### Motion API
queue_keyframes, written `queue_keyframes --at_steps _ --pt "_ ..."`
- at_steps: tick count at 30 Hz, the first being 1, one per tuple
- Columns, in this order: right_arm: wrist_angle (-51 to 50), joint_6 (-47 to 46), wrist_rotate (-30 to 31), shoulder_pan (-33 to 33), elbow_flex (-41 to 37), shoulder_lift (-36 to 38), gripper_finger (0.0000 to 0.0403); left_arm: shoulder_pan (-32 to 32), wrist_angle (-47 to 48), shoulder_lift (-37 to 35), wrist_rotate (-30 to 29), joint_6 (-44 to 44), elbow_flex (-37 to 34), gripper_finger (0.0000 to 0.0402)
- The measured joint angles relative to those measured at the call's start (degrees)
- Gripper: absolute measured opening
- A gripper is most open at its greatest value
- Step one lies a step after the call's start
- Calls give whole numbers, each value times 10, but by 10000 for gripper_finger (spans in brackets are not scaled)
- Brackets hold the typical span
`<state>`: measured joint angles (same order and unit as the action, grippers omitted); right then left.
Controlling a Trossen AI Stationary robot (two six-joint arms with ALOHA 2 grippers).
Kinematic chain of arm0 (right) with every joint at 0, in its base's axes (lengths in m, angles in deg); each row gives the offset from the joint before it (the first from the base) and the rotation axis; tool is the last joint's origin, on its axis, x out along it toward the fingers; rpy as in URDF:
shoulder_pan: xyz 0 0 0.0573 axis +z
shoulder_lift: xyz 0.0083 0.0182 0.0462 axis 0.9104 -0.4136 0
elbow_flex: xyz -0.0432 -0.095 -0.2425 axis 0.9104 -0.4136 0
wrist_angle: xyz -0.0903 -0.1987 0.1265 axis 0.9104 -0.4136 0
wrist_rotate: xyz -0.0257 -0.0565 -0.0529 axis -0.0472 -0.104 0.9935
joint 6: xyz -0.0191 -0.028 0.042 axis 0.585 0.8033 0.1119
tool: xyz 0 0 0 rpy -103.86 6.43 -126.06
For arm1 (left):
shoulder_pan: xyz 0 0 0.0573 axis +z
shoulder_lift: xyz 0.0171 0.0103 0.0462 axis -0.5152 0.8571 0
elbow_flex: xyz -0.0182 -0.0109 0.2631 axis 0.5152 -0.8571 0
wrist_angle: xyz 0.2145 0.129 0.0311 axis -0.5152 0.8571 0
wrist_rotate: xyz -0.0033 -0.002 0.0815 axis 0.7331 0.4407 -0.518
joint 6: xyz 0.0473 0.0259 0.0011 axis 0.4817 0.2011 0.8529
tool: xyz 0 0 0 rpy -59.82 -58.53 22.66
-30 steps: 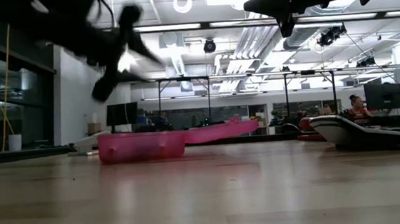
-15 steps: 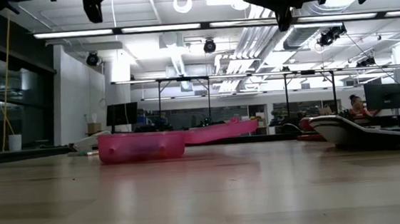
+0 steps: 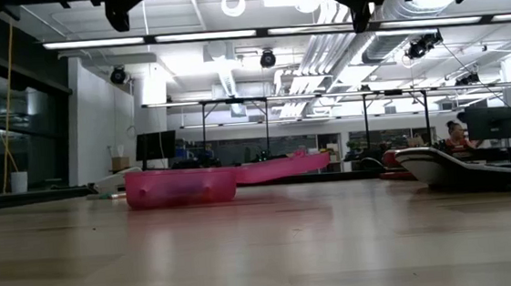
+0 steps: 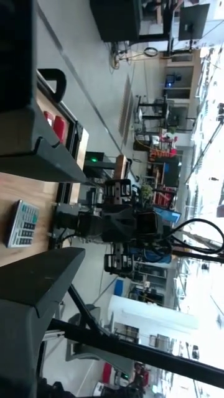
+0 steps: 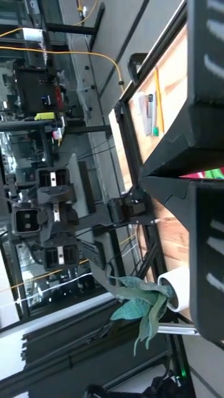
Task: Pack school essentials
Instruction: Put the orange pencil into the pink pencil box
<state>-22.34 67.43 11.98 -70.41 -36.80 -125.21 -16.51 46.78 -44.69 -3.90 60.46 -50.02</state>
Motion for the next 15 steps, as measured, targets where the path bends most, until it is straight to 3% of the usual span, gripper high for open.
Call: queue_keyframes --at_steps 15 --pt "3 0 0 0 0 0 0 0 11 0 -13 -9 0 168"
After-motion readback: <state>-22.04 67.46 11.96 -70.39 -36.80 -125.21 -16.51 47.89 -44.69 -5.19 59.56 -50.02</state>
